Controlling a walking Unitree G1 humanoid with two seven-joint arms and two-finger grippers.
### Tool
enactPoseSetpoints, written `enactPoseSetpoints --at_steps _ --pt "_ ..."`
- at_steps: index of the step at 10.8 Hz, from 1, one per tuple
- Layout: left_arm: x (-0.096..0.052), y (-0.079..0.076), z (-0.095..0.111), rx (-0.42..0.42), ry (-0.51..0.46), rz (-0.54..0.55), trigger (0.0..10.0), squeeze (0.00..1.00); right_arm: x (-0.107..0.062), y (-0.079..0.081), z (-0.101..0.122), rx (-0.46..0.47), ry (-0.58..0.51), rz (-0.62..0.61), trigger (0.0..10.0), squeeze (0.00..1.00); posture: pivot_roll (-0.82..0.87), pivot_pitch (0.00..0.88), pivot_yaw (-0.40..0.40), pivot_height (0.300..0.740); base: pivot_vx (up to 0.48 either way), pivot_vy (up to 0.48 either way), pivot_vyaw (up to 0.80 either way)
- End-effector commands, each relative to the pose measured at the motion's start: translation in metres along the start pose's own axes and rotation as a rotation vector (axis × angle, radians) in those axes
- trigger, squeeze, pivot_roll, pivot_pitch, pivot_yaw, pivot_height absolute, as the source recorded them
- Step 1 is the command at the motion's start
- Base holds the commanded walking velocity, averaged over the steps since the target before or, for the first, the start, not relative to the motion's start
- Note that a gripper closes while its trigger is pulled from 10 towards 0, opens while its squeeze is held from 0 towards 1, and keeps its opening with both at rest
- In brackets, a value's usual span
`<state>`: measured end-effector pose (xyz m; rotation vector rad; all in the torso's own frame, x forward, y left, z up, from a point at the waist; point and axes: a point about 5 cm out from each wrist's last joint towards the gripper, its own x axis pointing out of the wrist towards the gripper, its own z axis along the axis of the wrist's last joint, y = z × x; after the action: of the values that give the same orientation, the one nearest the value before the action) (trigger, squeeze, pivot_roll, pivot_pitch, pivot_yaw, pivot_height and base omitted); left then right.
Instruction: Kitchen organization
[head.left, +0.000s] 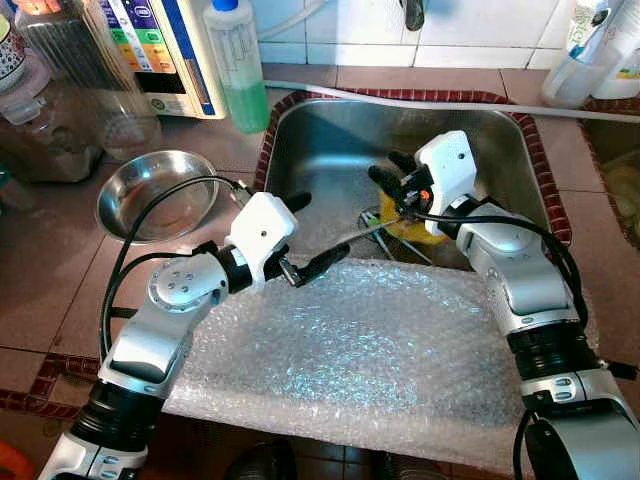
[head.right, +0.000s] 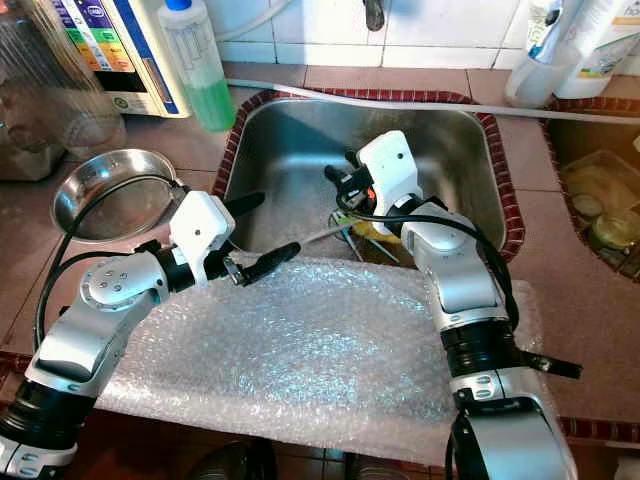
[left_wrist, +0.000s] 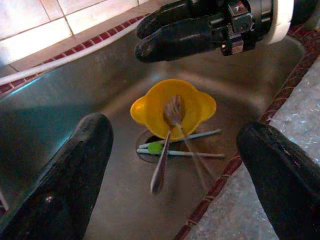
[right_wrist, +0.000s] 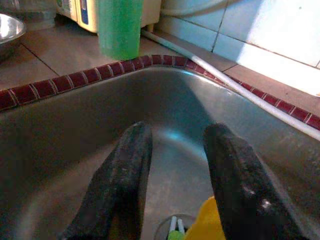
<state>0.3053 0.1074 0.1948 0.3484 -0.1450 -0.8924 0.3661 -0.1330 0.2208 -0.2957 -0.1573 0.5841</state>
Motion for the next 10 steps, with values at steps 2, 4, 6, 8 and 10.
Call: enactPoseSetpoints --at_steps 2,4,6,8,10 --pt "-0.001 -0.001 -0.002 0.003 0.022 -0.012 10.0 1.0 -0.001 0.003 -0.004 0.003 0.017 0.017 10.0 1.0 -0.08 0.262 0.075 0.74 0.0 0.0 0.0" --pt "-0.001 -0.001 -0.002 0.003 0.022 -0.012 10.0 1.0 -0.001 0.003 -0.004 0.003 0.017 0.017 10.0 1.0 -0.08 0.262 0.075 0.74 0.0 0.0 0.0" --pt "-0.001 -0.001 -0.002 0.003 0.022 -0.012 10.0 1.0 -0.001 0.003 -0.004 0.003 0.017 0.017 10.0 1.0 -0.08 0.262 0.075 0.74 0.0 0.0 0.0" --pt "-0.001 -0.001 -0.002 0.003 0.023 -0.013 10.0 1.0 -0.001 0.004 -0.005 0.004 0.028 0.026 10.0 1.0 -0.08 0.26 0.076 0.74 0.0 0.0 0.0" --pt "-0.012 0.055 0.014 -0.054 -0.073 0.389 10.0 0.0 0.004 0.019 0.003 0.054 -0.04 0.053 10.0 1.0 -0.07 0.259 0.079 0.74 0.0 0.0 0.0"
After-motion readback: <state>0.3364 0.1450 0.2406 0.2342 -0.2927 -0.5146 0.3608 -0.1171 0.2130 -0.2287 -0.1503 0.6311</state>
